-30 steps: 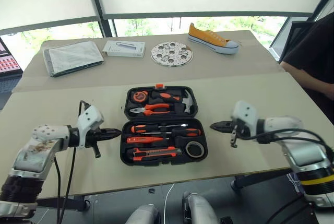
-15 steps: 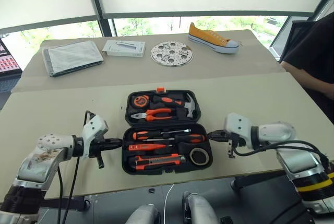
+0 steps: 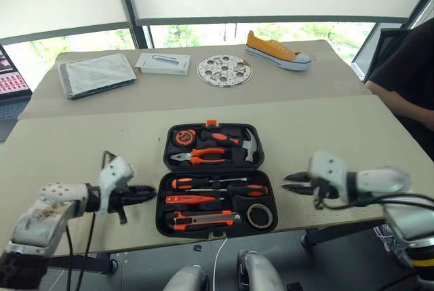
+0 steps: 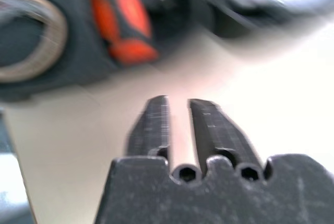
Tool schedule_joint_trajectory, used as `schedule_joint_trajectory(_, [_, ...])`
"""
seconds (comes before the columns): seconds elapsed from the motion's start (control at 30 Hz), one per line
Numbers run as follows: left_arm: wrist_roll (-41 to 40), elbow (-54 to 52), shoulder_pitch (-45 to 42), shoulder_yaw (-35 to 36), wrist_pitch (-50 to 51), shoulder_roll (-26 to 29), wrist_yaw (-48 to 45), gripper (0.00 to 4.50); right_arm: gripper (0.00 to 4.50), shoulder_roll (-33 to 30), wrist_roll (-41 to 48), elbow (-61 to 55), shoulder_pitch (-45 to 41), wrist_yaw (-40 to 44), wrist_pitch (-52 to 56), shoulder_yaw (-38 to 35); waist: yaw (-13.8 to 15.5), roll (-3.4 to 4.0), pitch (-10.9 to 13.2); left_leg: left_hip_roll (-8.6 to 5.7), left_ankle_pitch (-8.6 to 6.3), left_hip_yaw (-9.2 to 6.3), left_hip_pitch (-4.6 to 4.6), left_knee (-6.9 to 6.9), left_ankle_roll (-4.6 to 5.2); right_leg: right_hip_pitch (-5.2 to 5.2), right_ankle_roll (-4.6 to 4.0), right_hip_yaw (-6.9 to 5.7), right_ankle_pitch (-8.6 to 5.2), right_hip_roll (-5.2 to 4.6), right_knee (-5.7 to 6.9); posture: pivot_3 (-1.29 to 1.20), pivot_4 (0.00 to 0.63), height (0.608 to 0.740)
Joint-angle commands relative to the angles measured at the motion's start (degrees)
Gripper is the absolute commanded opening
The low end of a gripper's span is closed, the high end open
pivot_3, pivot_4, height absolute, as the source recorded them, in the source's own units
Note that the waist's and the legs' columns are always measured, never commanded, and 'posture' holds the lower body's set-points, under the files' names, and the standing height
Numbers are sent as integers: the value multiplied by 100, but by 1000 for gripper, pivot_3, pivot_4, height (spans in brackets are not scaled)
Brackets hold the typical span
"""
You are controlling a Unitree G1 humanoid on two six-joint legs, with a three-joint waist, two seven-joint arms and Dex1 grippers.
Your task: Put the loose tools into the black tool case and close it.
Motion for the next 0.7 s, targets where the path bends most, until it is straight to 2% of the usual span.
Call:
schedule_joint_trajectory(0.03, [-583, 643, -1083, 470, 1301, -69, 449, 2273, 2477, 200, 719, 94, -736, -373, 1342, -410, -2, 0, 0, 2, 1, 0, 3, 1, -2, 4, -1, -1, 1, 1, 0, 0, 150, 737])
schedule_joint_trajectory(0.17, [-993, 1025, -2299, 186, 2798, -329, 650, 3572, 3778, 763, 974, 540, -1806, -909, 2625, -137, -9, -2, 0, 10, 6, -6, 7, 18, 4, 30, -8, 2, 9, -4, -3, 0, 150, 737])
schedule_joint_trajectory(0.2, [-950, 1119, -2503, 82, 2945, -432, 777, 3611, 4100, 890, 1006, 666, -2005, -1007, 2842, -66, -13, -3, -2, 10, 7, -10, 8, 18, 8, 32, -8, 15, 9, -7, -3, 0, 150, 737])
schedule_joint_trajectory(0.33, [-777, 1589, -3160, -209, 3088, -924, 1171, 3611, 4100, 1383, 875, 1435, -2664, -1392, 3222, 268, -26, -4, -3, 6, 11, -14, -2, 14, 16, 27, -4, 12, 13, -5, 0, 0, 150, 737])
schedule_joint_trajectory(0.5, [-576, 1817, -3310, -635, 2910, -1100, 1125, 3611, 4100, 1906, 725, 2246, -3162, -1768, 3257, 501, -88, -3, -3, -4, 11, -16, -23, 33, 16, 4, -3, -6, 16, -8, 6, 0, 150, 737])
schedule_joint_trajectory(0.6, [-463, 2041, -3361, -666, 2816, -1190, 1253, 2898, 3420, 2074, 574, 2639, -3287, -1903, 3105, 636, -120, -3, -3, -5, 11, -17, -23, 40, 16, 1, -4, -18, 16, -8, 4, 0, 150, 737])
schedule_joint_trajectory(0.67, [-432, 2105, -3360, -675, 2753, -1189, 1239, 2170, 2735, 2125, 520, 2763, -3323, -1935, 3053, 672, -122, -1, -4, -6, 11, -16, -22, 45, 16, 2, -4, -17, 16, -8, 3, 0, 150, 737])
schedule_joint_trajectory(0.7, [-429, 2116, -3339, -676, 2751, -1179, 1223, 1745, 2253, 2175, 494, 2818, -3341, -1972, 3036, 685, -113, 0, -5, -6, 11, -17, -18, 46, 15, 4, -4, -17, 16, -10, 4, 0, 150, 737])
